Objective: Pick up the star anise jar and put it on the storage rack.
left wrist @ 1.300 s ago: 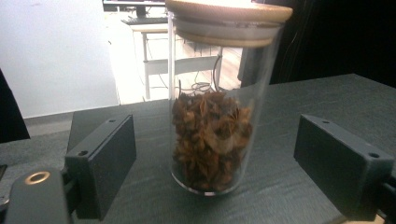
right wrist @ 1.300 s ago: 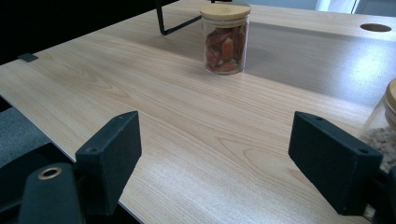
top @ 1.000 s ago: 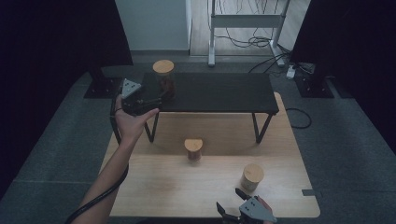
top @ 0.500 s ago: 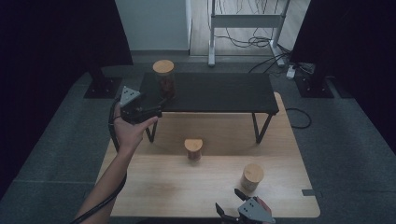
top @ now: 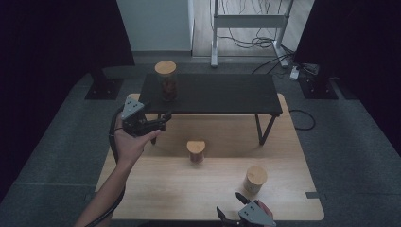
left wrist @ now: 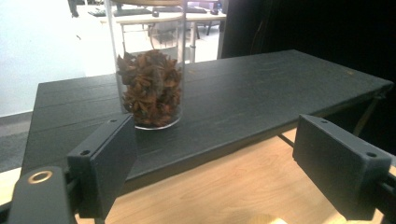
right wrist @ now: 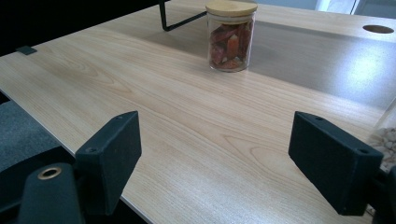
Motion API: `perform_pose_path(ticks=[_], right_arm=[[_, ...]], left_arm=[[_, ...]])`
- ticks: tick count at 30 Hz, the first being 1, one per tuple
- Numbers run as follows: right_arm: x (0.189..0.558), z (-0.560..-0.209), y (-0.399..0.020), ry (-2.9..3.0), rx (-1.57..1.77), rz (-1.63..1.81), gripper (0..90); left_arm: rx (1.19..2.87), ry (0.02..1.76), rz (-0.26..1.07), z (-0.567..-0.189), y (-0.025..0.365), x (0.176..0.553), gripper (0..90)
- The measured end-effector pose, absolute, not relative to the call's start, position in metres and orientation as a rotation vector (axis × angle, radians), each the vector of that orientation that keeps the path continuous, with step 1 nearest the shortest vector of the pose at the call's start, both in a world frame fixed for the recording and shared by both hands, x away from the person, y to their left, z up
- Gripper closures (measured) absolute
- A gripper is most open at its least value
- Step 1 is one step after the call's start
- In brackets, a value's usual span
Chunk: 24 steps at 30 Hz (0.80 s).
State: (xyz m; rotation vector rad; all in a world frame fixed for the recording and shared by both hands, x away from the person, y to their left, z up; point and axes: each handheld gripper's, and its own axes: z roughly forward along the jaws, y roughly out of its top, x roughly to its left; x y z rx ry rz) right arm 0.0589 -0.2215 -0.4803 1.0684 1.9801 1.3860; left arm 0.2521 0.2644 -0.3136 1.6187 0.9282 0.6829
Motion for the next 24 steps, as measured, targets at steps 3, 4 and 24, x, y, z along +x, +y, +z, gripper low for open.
perform_pose_path(ticks=[3,4,24], right_arm=[[0.059,-0.48,-0.221,1.982,1.067,1.384,16.8],[0.058,-0.48,-0.221,1.982,1.066,1.385,16.8],[0.056,-0.481,-0.216,1.996,1.048,1.377,16.8]], left_arm=[[1.624,0.92,0.674,-0.315,0.265,0.248,13.7],[1.626,0.914,0.674,-0.315,0.265,0.246,13.7],[1.642,0.903,0.653,-0.324,0.27,0.216,13.7]])
